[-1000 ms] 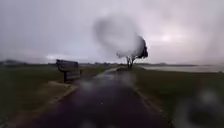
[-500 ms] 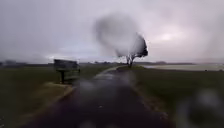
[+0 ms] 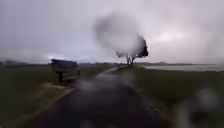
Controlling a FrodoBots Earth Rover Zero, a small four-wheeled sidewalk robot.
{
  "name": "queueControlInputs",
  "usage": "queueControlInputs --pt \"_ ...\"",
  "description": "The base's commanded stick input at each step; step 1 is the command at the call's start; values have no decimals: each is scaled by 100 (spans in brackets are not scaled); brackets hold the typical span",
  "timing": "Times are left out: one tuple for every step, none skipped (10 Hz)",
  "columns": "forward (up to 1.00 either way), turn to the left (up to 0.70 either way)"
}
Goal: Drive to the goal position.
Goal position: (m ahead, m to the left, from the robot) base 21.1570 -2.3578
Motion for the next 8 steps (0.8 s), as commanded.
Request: queueControlInputs --pt "45 0" --pt "60 0" --pt "60 0" --pt "70 0" --pt "70 0" --pt "70 4" --pt "70 10" --pt "70 14"
